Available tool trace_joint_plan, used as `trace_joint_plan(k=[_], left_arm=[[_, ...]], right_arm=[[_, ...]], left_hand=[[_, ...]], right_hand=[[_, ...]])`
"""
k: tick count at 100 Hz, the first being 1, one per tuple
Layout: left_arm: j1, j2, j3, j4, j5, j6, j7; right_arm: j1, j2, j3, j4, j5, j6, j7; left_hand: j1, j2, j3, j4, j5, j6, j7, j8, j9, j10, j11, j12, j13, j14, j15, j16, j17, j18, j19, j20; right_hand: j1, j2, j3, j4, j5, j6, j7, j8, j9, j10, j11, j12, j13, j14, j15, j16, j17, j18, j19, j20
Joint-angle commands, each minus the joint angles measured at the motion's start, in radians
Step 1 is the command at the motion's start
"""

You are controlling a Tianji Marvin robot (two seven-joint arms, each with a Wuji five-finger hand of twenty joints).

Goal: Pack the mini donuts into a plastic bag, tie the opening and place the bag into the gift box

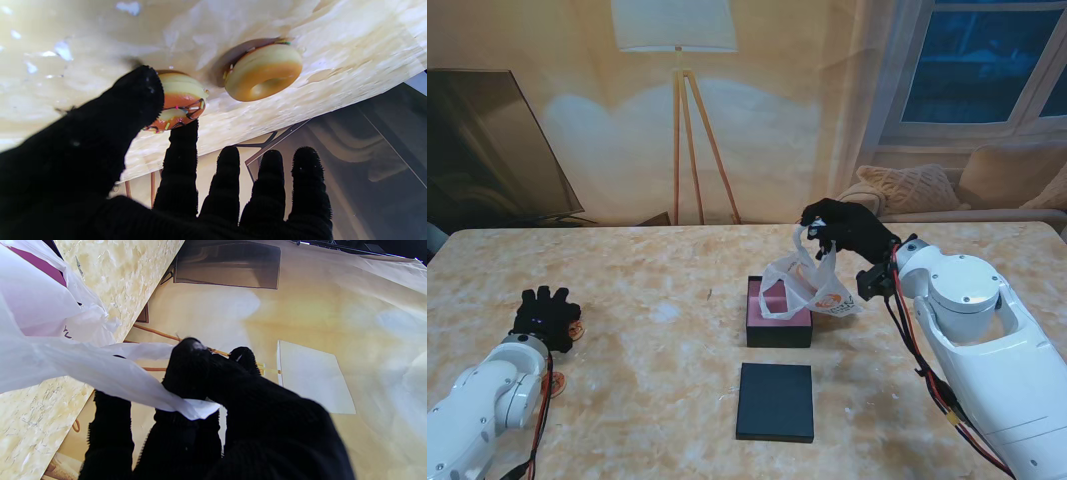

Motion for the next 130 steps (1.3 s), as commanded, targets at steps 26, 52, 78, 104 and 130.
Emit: trace_joint_plan(k=[26,52,78,104,130], left_arm=[[-0.003,-0.010,0.010,0.012,-0.025,-0.008,0.023],[0.010,-0.014,-0.011,-0.021,-0.030,-0.065,0.058],[0.039,-0.019,-0.044,-0.106,-0.022,-0.133,0.071],[0.055,-0.026,-0.061,-0.228,-0.064,-0.240,-0.003],[-0.022,-0.032,0.015,-0.303,-0.202,-0.306,-0.156]], right_arm=[[-0.011,-0.005,0.000,-0.005,-0.002,0.003,0.010],[-0.013,-0.005,0.002,-0.006,-0.003,0.000,0.011],[-0.014,-0.005,0.004,-0.007,-0.002,0.000,0.011],[-0.015,-0.004,0.005,-0.006,-0.002,-0.003,0.012],[-0.017,-0.005,0.006,-0.007,0.000,-0.004,0.012]], left_hand=[[0.179,-0.071,-0.120,-0.144,0.143,-0.108,0.452,-0.003,0.137,-0.040,0.070,0.027,0.070,0.000,0.038,0.028,0.013,0.019,0.038,-0.011],[0.229,-0.044,-0.137,-0.131,0.171,-0.056,0.555,-0.029,0.349,-0.045,0.142,0.044,0.223,-0.022,0.086,0.047,0.066,0.014,0.089,-0.017],[0.270,-0.017,-0.156,-0.114,0.173,0.002,0.557,-0.002,0.612,-0.012,0.268,0.157,0.495,0.018,0.291,0.210,0.197,0.032,0.288,0.068],[0.298,0.005,-0.156,-0.095,0.153,0.009,0.554,0.065,0.790,-0.016,0.223,0.297,0.634,0.024,0.400,0.288,0.309,0.060,0.393,0.125],[0.289,-0.017,-0.136,-0.099,0.181,0.033,0.539,0.065,0.819,-0.003,0.223,0.320,0.663,0.030,0.421,0.307,0.335,0.059,0.415,0.131]], right_hand=[[0.061,0.047,0.058,0.016,0.009,-0.015,-0.007,0.009,0.037,-0.083,0.066,0.024,0.016,-0.055,0.011,0.018,-0.003,-0.017,0.012,0.016],[0.061,0.046,0.059,0.016,0.009,-0.015,-0.008,0.008,0.037,-0.083,0.067,0.024,0.016,-0.054,0.010,0.018,0.000,-0.017,0.013,0.016],[0.060,0.047,0.058,0.016,0.009,-0.015,-0.008,0.008,0.037,-0.083,0.067,0.024,0.015,-0.054,0.010,0.018,-0.002,-0.016,0.012,0.015],[0.061,0.046,0.058,0.016,0.008,-0.015,-0.008,0.008,0.037,-0.083,0.068,0.024,0.016,-0.054,0.010,0.018,-0.001,-0.018,0.012,0.014],[0.061,0.047,0.058,0.016,0.009,-0.014,-0.008,0.008,0.037,-0.082,0.067,0.023,0.016,-0.054,0.010,0.018,-0.001,-0.018,0.013,0.014]])
